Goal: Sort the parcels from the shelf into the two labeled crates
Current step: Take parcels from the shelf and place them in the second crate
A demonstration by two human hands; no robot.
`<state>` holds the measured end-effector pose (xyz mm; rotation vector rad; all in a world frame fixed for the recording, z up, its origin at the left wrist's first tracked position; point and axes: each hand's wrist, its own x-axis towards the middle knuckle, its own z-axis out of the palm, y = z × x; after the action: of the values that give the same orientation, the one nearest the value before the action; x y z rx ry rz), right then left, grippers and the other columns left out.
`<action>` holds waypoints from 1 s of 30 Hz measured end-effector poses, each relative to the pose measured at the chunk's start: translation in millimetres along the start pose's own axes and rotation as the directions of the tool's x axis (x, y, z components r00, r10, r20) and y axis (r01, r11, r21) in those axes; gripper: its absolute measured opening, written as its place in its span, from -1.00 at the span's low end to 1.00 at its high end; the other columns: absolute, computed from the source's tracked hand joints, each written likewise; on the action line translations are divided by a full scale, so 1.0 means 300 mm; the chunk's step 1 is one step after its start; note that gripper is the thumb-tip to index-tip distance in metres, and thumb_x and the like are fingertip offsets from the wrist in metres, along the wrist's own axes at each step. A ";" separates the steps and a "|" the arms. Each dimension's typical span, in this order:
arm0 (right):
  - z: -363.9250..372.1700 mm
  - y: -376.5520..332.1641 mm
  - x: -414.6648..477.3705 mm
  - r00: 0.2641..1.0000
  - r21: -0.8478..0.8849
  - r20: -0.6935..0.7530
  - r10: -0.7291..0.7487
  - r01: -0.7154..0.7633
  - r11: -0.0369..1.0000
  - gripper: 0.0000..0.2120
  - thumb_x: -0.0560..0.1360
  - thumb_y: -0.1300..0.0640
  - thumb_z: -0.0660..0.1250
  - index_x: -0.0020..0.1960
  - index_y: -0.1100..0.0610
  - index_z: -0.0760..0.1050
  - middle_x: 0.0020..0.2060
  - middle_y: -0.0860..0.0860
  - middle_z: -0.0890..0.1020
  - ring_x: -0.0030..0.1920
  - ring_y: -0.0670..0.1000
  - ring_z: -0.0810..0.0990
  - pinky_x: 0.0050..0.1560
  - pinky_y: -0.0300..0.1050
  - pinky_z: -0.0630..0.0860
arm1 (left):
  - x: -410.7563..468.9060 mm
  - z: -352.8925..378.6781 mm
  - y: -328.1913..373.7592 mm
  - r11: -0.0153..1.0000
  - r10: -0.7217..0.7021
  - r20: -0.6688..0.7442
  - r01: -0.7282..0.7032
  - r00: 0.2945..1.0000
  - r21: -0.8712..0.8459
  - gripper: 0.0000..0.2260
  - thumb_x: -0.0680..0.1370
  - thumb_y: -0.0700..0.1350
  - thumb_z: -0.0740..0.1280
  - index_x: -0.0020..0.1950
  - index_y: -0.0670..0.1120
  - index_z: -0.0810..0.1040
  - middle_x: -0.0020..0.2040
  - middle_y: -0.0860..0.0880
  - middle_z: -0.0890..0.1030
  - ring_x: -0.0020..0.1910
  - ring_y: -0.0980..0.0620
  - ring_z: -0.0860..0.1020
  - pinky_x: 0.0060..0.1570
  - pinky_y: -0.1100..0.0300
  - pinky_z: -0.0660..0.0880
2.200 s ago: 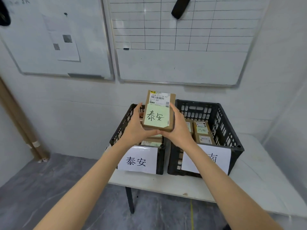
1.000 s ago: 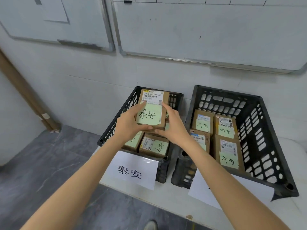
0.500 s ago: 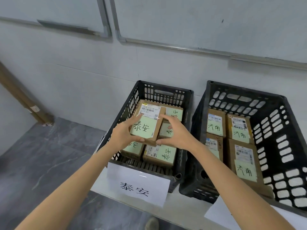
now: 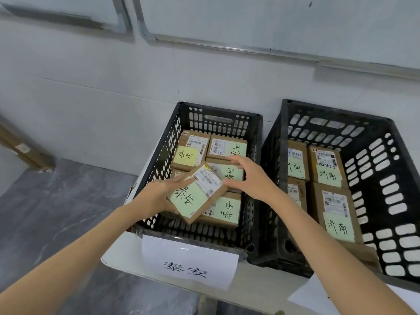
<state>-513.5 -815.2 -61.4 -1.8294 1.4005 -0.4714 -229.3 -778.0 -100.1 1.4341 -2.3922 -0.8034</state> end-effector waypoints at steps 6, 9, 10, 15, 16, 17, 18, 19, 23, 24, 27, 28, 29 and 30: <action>-0.004 0.023 -0.010 0.999 -0.014 -0.033 0.037 -0.038 0.999 -0.35 0.47 -0.06 0.45 0.49 -0.05 0.30 0.38 -0.08 0.40 0.31 -0.12 0.36 0.29 -0.15 0.30 | 0.000 -0.007 -0.005 0.874 0.214 0.240 -0.296 0.947 0.386 -0.25 0.52 -0.04 0.41 0.53 0.27 0.00 0.56 0.21 0.00 0.47 0.28 0.20 0.38 0.29 0.11; -0.004 0.031 -0.022 0.998 -0.018 -0.039 0.041 -0.041 0.999 -0.39 0.49 -0.06 0.44 0.48 -0.06 0.30 0.37 -0.10 0.40 0.27 -0.19 0.33 0.26 -0.21 0.25 | 0.002 -0.011 0.006 0.743 0.348 0.293 -0.453 0.891 0.492 -0.22 0.52 -0.11 0.42 0.56 0.18 -0.01 0.59 0.11 -0.03 0.50 0.10 0.25 0.40 0.09 0.21; -0.003 0.034 -0.026 0.998 -0.020 -0.044 0.041 -0.042 0.999 -0.39 0.49 -0.04 0.44 0.47 -0.06 0.30 0.37 -0.10 0.40 0.25 -0.20 0.32 0.25 -0.22 0.24 | 0.002 -0.010 0.012 0.703 0.371 0.322 -0.490 0.871 0.515 -0.20 0.51 -0.14 0.42 0.58 0.16 0.00 0.59 0.09 -0.01 0.50 0.08 0.25 0.41 0.06 0.22; 0.001 0.040 -0.046 0.998 -0.018 -0.060 0.032 -0.033 0.999 -0.43 0.50 0.02 0.44 0.46 -0.03 0.33 0.34 -0.05 0.42 0.22 -0.19 0.33 0.19 -0.24 0.25 | 0.014 0.032 0.040 0.395 0.498 0.437 -0.645 0.749 0.655 -0.09 0.34 -0.37 0.40 0.59 0.04 0.08 0.59 -0.04 0.09 0.49 -0.03 0.30 0.39 -0.04 0.29; 0.002 0.039 -0.051 0.998 -0.020 -0.061 0.031 -0.032 0.999 -0.43 0.51 0.02 0.44 0.46 -0.03 0.32 0.34 -0.05 0.42 0.22 -0.19 0.33 0.18 -0.24 0.25 | 0.019 0.042 0.043 0.326 0.521 0.458 -0.664 0.720 0.673 -0.10 0.33 -0.35 0.41 0.59 0.03 0.11 0.59 -0.05 0.12 0.47 -0.04 0.34 0.40 -0.03 0.28; 0.002 0.039 -0.055 0.998 -0.024 -0.062 0.031 -0.032 0.999 -0.43 0.51 0.02 0.43 0.46 -0.04 0.32 0.33 -0.05 0.42 0.22 -0.18 0.33 0.18 -0.24 0.26 | 0.024 0.054 0.043 0.255 0.544 0.480 -0.681 0.688 0.686 -0.12 0.34 -0.33 0.44 0.58 0.03 0.14 0.58 -0.06 0.15 0.44 -0.04 0.38 0.40 -0.02 0.29; 0.002 0.039 -0.059 0.997 -0.027 -0.063 0.032 -0.033 0.999 -0.44 0.52 0.01 0.43 0.46 -0.04 0.32 0.33 -0.04 0.42 0.22 -0.17 0.34 0.18 -0.24 0.26 | 0.030 0.061 0.048 0.190 0.546 0.513 -0.694 0.662 0.694 -0.14 0.35 -0.29 0.47 0.57 0.03 0.17 0.57 -0.06 0.18 0.41 -0.04 0.41 0.41 -0.02 0.30; 0.002 0.039 -0.064 0.997 -0.027 -0.064 0.034 -0.035 0.999 -0.44 0.52 0.01 0.42 0.46 -0.04 0.32 0.33 -0.04 0.42 0.23 -0.15 0.34 0.19 -0.23 0.26 | 0.035 0.072 0.047 0.128 0.552 0.539 -0.704 0.636 0.699 -0.16 0.35 -0.25 0.49 0.56 0.03 0.19 0.56 -0.07 0.21 0.39 -0.05 0.43 0.41 -0.01 0.31; -0.007 0.038 -0.076 0.997 -0.026 -0.074 0.032 -0.034 0.999 -0.45 0.53 0.01 0.41 0.46 -0.04 0.32 0.34 -0.05 0.42 0.25 -0.17 0.32 0.23 -0.21 0.25 | 0.052 0.090 0.071 -0.011 0.523 0.633 -0.738 0.571 0.675 -0.23 0.36 -0.15 0.52 0.51 0.07 0.29 0.52 -0.06 0.30 0.33 -0.05 0.50 0.38 0.04 0.32; -0.010 0.037 -0.076 0.996 -0.023 -0.079 0.031 -0.033 0.999 -0.45 0.53 0.01 0.41 0.46 -0.04 0.32 0.34 -0.05 0.42 0.25 -0.17 0.32 0.24 -0.21 0.25 | 0.054 0.088 0.084 -0.029 0.499 0.657 -0.747 0.565 0.664 -0.26 0.38 -0.15 0.51 0.50 0.08 0.31 0.51 -0.06 0.33 0.32 -0.05 0.51 0.36 0.05 0.34; -0.017 0.035 -0.071 0.996 -0.021 -0.085 0.030 -0.032 0.999 -0.46 0.53 0.01 0.41 0.46 -0.03 0.32 0.36 -0.06 0.42 0.29 -0.15 0.33 0.27 -0.20 0.25 | 0.059 0.088 0.104 -0.095 0.494 0.692 -0.759 0.526 0.644 -0.37 0.43 -0.15 0.47 0.46 0.10 0.38 0.46 -0.01 0.41 0.30 -0.02 0.53 0.35 0.06 0.28; -0.017 0.035 -0.069 0.996 -0.026 -0.085 0.031 -0.033 0.999 -0.46 0.53 0.00 0.40 0.46 -0.04 0.32 0.36 -0.07 0.41 0.29 -0.16 0.33 0.28 -0.20 0.24 | 0.061 0.096 0.103 -0.140 0.497 0.712 -0.764 0.496 0.630 -0.43 0.46 -0.15 0.45 0.44 0.10 0.42 0.45 0.01 0.43 0.30 0.00 0.52 0.34 0.07 0.27; -0.016 0.036 -0.066 0.996 -0.028 -0.085 0.033 -0.035 0.999 -0.47 0.53 -0.01 0.40 0.46 -0.04 0.33 0.37 -0.08 0.41 0.28 -0.18 0.32 0.28 -0.20 0.24 | 0.057 0.101 0.106 -0.137 0.500 0.720 -0.777 0.481 0.614 -0.50 0.50 -0.17 0.40 0.41 0.12 0.45 0.43 0.03 0.45 0.29 0.03 0.52 0.32 0.10 0.29; -0.014 0.036 -0.063 0.996 -0.029 -0.087 0.035 -0.037 0.999 -0.47 0.53 -0.02 0.39 0.45 -0.05 0.33 0.37 -0.08 0.41 0.27 -0.19 0.31 0.27 -0.20 0.23 | 0.051 0.114 0.102 -0.128 0.498 0.716 -0.775 0.489 0.619 -0.57 0.55 -0.18 0.32 0.38 0.17 0.48 0.40 0.09 0.47 0.28 0.09 0.52 0.29 0.15 0.32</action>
<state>-529.5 -800.0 -63.9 -1.8238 1.5039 -0.5185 -275.3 -768.8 -112.0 -0.1712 -3.3228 1.0077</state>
